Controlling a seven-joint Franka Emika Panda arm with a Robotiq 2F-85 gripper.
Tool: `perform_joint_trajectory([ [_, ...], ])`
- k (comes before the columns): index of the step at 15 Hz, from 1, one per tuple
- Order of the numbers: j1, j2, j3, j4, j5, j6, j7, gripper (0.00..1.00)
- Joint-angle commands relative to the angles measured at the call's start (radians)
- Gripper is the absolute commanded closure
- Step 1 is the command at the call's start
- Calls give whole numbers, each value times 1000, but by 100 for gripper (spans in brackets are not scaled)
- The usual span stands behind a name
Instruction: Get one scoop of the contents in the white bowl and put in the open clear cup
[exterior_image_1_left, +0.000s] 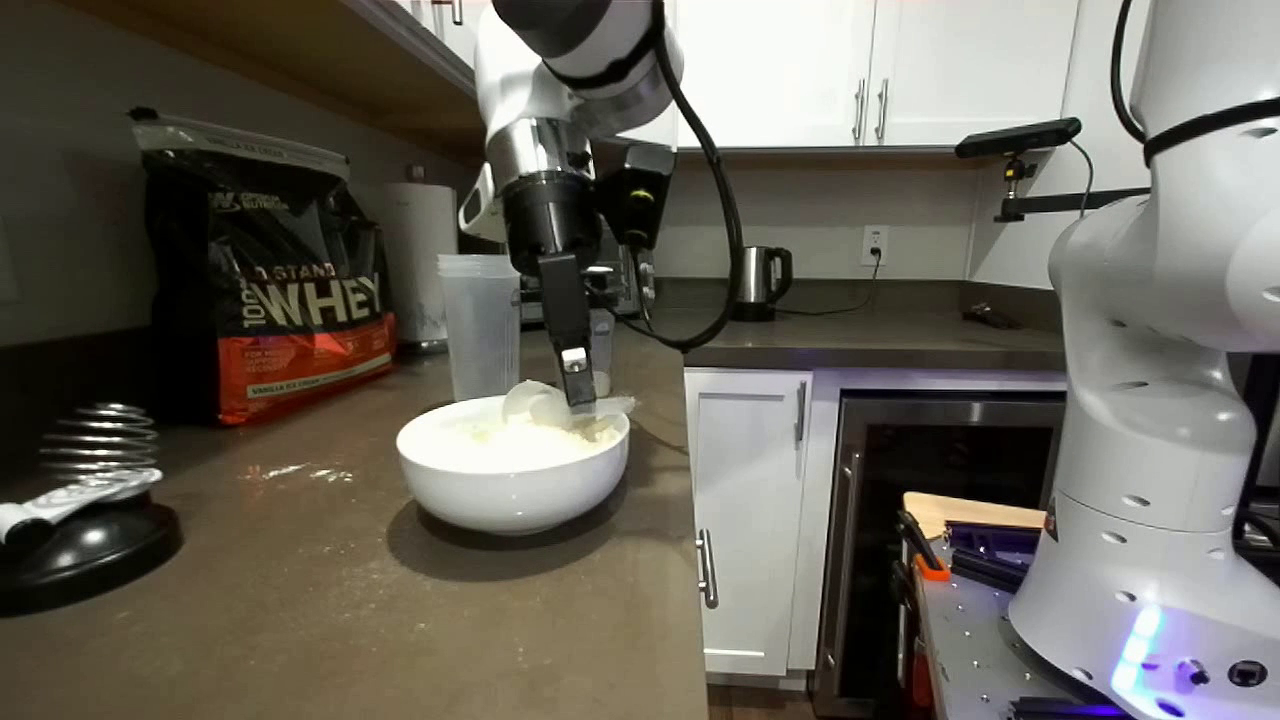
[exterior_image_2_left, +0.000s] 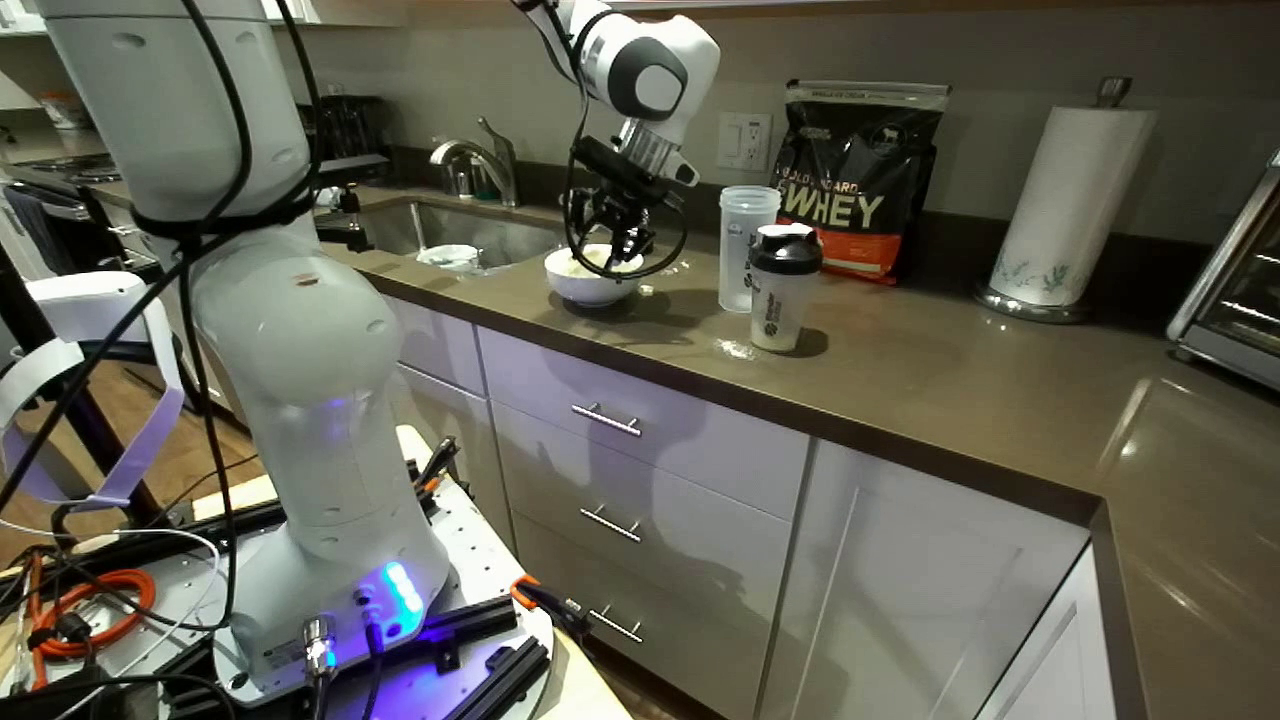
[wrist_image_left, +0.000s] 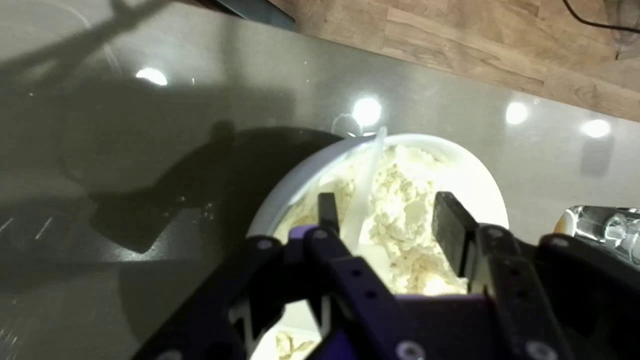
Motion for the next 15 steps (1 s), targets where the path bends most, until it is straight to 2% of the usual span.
perform_joint_trajectory([
  [1,-9,-21,12,-26,17,52,19,51],
  [2,-10,-20,12,-27,18,60,19,57],
  [3,-10,-20,12,-29,18,65,19,69],
  [7,-10,-19,12,-27,13,74,19,98],
  [9,-10,-18,12,-26,11,75,19,100],
  [15,-11,-24,11,-25,4,70,20,98],
])
